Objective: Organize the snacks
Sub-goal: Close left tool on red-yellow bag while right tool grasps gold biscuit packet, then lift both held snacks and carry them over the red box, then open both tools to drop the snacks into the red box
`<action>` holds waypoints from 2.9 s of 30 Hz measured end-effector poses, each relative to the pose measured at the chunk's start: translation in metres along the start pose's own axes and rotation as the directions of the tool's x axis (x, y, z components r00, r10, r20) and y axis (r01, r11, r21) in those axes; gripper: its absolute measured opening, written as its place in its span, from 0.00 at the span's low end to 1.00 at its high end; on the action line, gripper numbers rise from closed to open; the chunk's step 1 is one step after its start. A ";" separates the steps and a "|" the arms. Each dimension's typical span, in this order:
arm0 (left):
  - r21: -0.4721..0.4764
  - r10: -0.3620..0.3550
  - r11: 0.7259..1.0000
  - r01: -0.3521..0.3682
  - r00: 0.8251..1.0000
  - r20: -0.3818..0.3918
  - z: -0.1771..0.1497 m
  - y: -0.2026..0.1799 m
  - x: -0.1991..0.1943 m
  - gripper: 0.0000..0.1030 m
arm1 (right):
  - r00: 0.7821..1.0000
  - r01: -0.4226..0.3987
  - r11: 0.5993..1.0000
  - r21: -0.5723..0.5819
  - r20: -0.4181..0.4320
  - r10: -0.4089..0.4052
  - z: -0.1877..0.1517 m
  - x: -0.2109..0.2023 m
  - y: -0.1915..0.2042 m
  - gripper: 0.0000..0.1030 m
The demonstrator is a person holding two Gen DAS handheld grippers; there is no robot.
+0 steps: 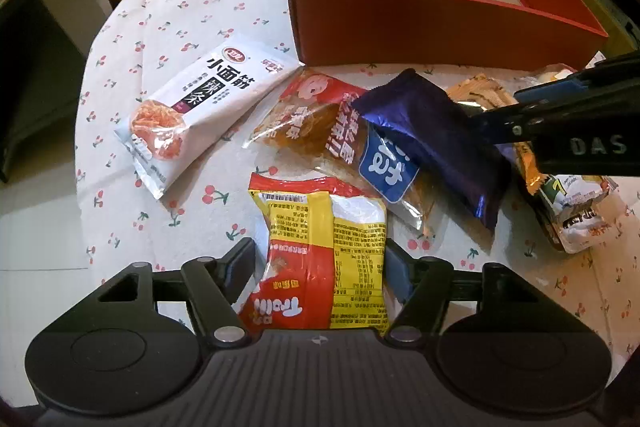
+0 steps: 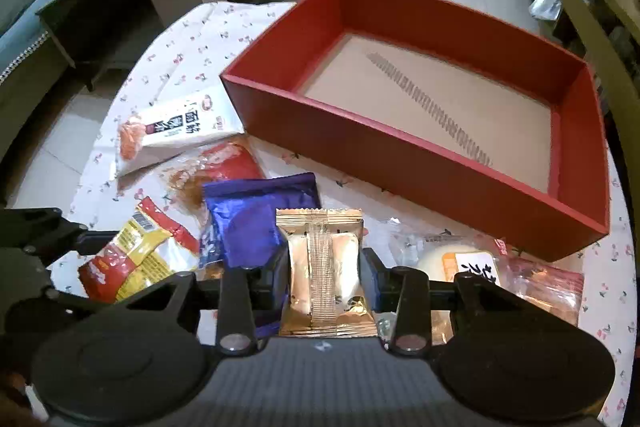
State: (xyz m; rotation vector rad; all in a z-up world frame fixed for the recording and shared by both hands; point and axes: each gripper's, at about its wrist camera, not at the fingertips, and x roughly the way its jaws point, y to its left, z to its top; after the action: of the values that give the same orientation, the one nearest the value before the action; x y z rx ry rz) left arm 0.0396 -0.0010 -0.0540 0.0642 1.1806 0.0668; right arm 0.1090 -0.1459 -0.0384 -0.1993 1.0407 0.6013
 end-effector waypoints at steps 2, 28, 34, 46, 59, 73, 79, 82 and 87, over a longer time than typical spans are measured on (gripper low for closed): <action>-0.002 0.002 1.000 -0.002 1.000 0.013 -0.001 0.002 -0.005 0.62 | 1.000 0.011 1.000 0.000 0.010 -0.011 -0.003 -0.005 0.001 0.55; 0.000 -0.050 0.999 0.052 0.980 0.193 0.062 0.000 -0.053 0.59 | 0.972 0.081 0.995 0.061 0.216 -0.092 0.007 -0.065 -0.009 0.55; 0.005 -0.081 0.997 0.082 0.967 0.241 0.111 -0.012 -0.044 0.59 | 0.962 0.124 0.986 0.111 0.229 -0.146 0.040 -0.055 -0.035 0.55; 0.014 -0.042 0.999 0.040 0.971 0.236 0.167 -0.021 0.003 0.59 | 0.960 0.172 0.972 0.162 0.194 -0.202 0.083 -0.006 -0.082 0.55; 0.018 -0.020 1.000 0.017 0.985 0.170 0.176 -0.029 0.038 0.60 | 0.972 0.180 0.972 0.149 0.126 -0.199 0.092 0.036 -0.093 0.55; 0.018 -0.006 1.000 0.002 0.983 0.185 0.173 -0.026 0.032 0.70 | 0.971 0.191 0.969 0.158 0.114 -0.210 0.091 0.038 -0.095 0.56; 0.017 -0.024 1.000 0.021 0.978 0.209 0.164 -0.023 0.014 0.73 | 0.965 0.188 0.967 0.172 0.150 -0.215 0.084 0.012 -0.088 0.58; 0.021 -0.034 0.999 0.030 0.973 0.228 0.154 -0.022 0.001 0.74 | 0.963 0.180 0.968 0.176 0.167 -0.209 0.075 -0.004 -0.081 0.59; 0.015 -0.061 0.998 0.059 0.972 0.228 0.128 -0.019 -0.015 0.75 | 0.965 0.164 0.967 0.197 0.173 -0.199 0.052 -0.025 -0.072 0.60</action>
State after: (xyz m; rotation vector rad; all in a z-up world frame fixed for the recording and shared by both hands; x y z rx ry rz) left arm 0.1530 -0.0232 0.0072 0.0421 0.9515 0.0014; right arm 0.1787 -0.1916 0.0001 -0.0741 0.8736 0.3487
